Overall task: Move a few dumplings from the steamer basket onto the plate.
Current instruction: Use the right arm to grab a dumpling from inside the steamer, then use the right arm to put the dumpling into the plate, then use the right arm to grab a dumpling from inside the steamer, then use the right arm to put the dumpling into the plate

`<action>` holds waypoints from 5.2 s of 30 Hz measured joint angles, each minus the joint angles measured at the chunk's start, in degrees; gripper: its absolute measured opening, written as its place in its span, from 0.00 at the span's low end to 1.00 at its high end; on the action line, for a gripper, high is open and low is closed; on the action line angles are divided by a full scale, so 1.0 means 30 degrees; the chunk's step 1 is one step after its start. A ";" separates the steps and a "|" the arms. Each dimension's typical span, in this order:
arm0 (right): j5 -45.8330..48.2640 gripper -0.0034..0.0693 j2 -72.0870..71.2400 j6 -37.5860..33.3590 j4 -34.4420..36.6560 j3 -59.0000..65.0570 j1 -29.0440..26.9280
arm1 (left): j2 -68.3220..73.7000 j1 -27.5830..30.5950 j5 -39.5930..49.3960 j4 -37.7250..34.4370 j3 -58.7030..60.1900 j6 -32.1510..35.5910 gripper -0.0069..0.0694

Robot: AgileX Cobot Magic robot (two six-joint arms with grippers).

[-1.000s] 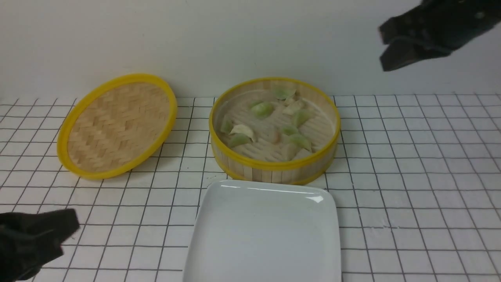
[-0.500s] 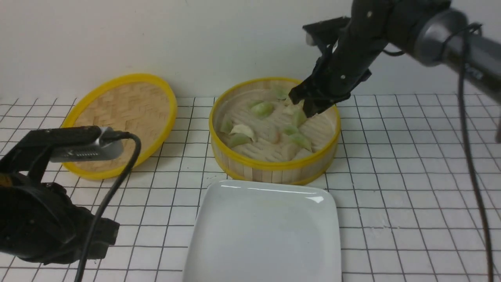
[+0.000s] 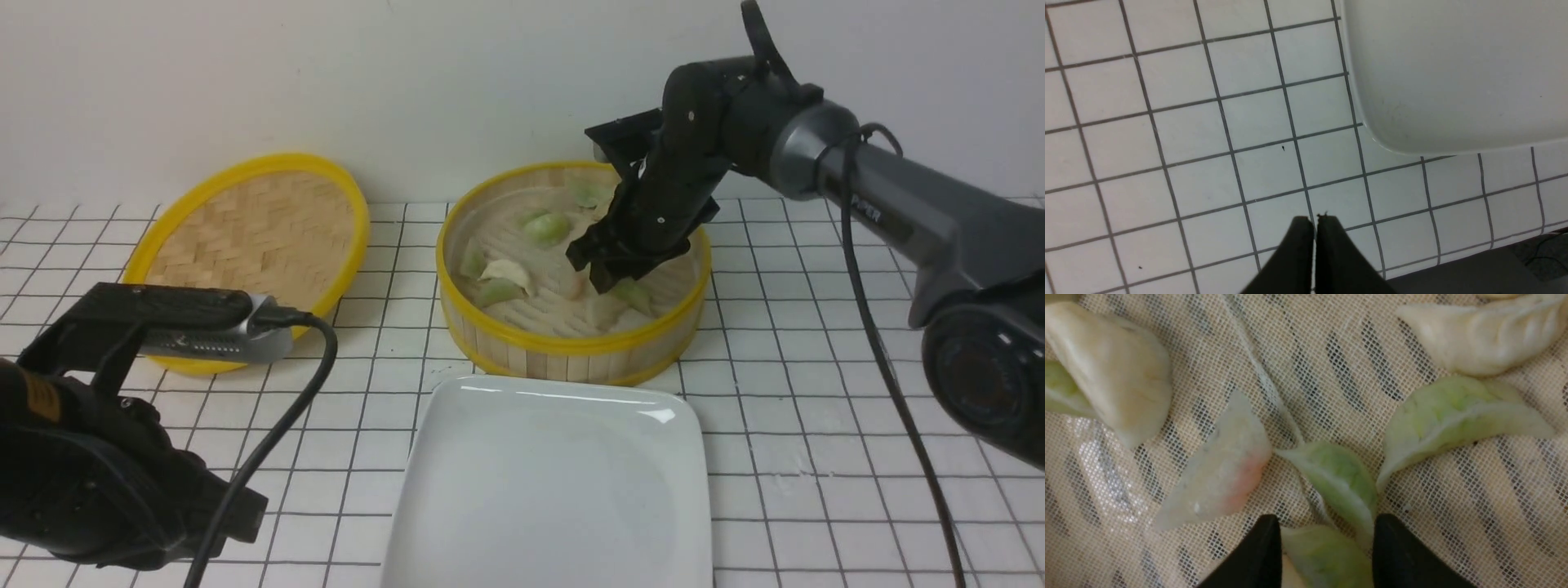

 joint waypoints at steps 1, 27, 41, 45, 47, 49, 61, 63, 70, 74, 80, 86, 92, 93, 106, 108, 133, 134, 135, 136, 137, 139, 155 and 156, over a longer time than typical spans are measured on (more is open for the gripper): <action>0.0026 0.40 0.0000 0.0000 0.0000 -0.0013 0.0000 | 0.0000 0.0000 0.0000 0.0000 0.0000 0.0001 0.08; 0.1868 0.20 -0.2250 0.0572 -0.0595 0.0466 0.0016 | 0.0000 0.0000 0.0077 -0.0438 -0.0029 0.0001 0.08; 0.1498 0.31 0.0071 0.1761 -0.0980 0.0399 0.0016 | 0.0000 0.0000 -0.0005 -0.0438 -0.0029 0.0001 0.08; 0.1744 0.33 -0.0056 0.1505 -0.0865 -0.0102 0.0016 | 0.0000 0.0000 -0.0041 -0.0438 -0.0132 0.0001 0.08; 0.1769 0.33 -0.1208 0.1484 -0.0848 -0.0267 0.0016 | 0.0041 0.0000 -0.0064 -0.0362 -0.0608 0.0001 0.08; 0.1774 0.33 -0.2522 0.1481 -0.0683 0.0036 0.0016 | 0.0110 0.0000 -0.0064 -0.0196 -0.1069 0.0001 0.08; 0.1803 0.33 -1.0625 0.1296 0.2495 0.9618 0.1401 | 0.2341 0.0000 -0.0064 0.0049 -0.3819 0.0479 0.08; 0.1803 0.33 -1.0771 0.1248 0.2557 1.1638 0.2332 | 0.3220 0.0000 -0.0064 0.0049 -0.4453 0.0828 0.08; 0.1672 0.37 -0.9573 0.1167 0.2297 1.4454 0.4238 | 0.7327 -0.0015 0.0709 0.0065 -0.8424 0.1714 0.08; 0.1428 0.56 -0.9043 0.1130 0.2320 1.4523 0.4455 | 0.8923 -0.0015 0.1660 0.0065 -1.0061 0.1833 0.08; 0.1458 0.77 -0.9043 0.1052 0.1645 1.3203 0.4438 | 0.9368 -0.0015 0.2289 0.0065 -1.0266 0.1867 0.08; 0.1439 0.81 -0.8144 0.1423 -0.0215 0.8380 0.3685 | 0.9368 -0.0169 0.3022 0.0105 -1.0287 0.1867 0.08; 0.1616 0.81 -0.4324 0.1529 -0.0523 0.1461 0.2249 | 0.9179 -0.1107 0.3040 0.0104 -0.9871 0.1867 0.08; 0.1616 0.81 -0.3487 0.1545 -0.0611 0.0437 0.2105 | 0.9069 -0.1372 0.3029 0.0104 -0.9714 0.1867 0.08; 0.1837 0.81 -0.0219 0.2672 -0.1319 -0.0649 0.1927 | 0.6274 -0.2077 0.3052 0.2223 -0.7104 0.1071 0.08; 0.1837 0.81 -0.0219 0.2678 -0.1339 -0.0599 0.1927 | 0.5770 -0.2077 0.3106 0.2385 -0.6863 0.0898 0.08; 0.1650 0.50 -0.5171 0.3172 -0.0680 0.3975 0.1948 | 0.4594 -0.2077 0.3137 0.2463 -0.6743 0.0727 0.08; 0.1650 0.50 -0.5928 0.3125 -0.0175 0.5033 0.1995 | 0.4594 -0.2077 0.3137 0.2463 -0.6743 0.0727 0.08; 0.1650 0.50 -0.6903 0.3105 0.0334 0.6283 0.2129 | 0.4594 -0.2077 0.3137 0.2463 -0.6743 0.0727 0.08; 0.1650 0.50 -0.7506 0.3105 0.0813 0.7264 0.2310 | 0.4594 -0.2077 0.3137 0.2463 -0.6743 0.0727 0.08; 0.1669 0.50 -0.7829 0.3084 0.1204 0.7995 0.2570 | 0.4594 -0.2077 0.3137 0.2463 -0.6743 0.0727 0.08; 0.1690 0.50 -0.8060 0.2890 0.1553 0.9285 0.3110 | 0.4594 -0.2077 0.3137 0.2359 -0.6743 0.0727 0.08; 0.1255 0.89 -0.6487 0.2975 -0.0514 1.0390 0.4833 | 0.4594 -0.2077 0.3158 0.1626 -0.6743 0.0727 0.08; 0.1255 0.90 -0.6668 0.2975 -0.0595 1.0390 0.4833 | 0.4594 -0.2077 0.3158 0.1626 -0.6743 0.0727 0.08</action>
